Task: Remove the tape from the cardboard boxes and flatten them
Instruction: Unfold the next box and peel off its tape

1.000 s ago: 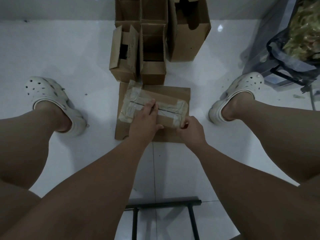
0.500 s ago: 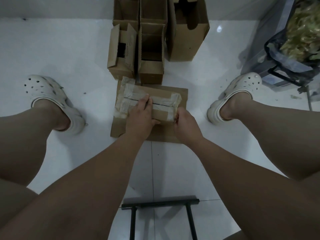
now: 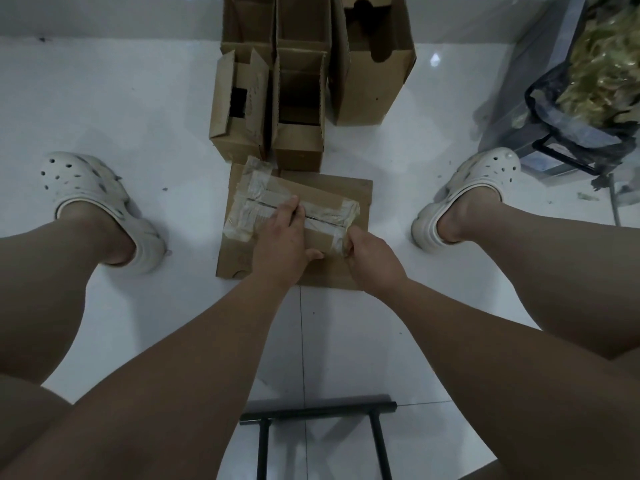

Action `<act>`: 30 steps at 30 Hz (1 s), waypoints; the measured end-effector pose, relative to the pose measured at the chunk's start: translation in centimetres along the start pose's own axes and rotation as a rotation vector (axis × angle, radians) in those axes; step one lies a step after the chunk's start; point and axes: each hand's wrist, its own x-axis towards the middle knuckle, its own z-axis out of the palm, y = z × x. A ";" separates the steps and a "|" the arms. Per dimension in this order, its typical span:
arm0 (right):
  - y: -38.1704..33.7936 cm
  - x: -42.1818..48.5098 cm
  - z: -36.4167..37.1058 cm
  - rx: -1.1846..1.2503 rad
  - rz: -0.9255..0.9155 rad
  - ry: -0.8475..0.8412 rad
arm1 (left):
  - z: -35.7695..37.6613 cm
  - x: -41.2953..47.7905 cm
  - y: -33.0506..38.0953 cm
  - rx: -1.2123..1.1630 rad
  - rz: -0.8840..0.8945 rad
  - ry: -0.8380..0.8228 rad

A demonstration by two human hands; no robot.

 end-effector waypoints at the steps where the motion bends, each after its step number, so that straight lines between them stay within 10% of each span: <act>1: 0.1 0.0 -0.1 -0.018 -0.012 -0.009 | 0.1 -0.1 0.0 0.001 -0.001 -0.003; 18: -1.0 -0.4 1.3 0.418 0.431 0.212 | 0.3 0.2 0.4 0.011 -0.012 -0.005; 30: 0.7 -0.7 1.2 0.215 0.266 0.163 | 0.5 -0.1 0.5 0.041 -0.031 -0.021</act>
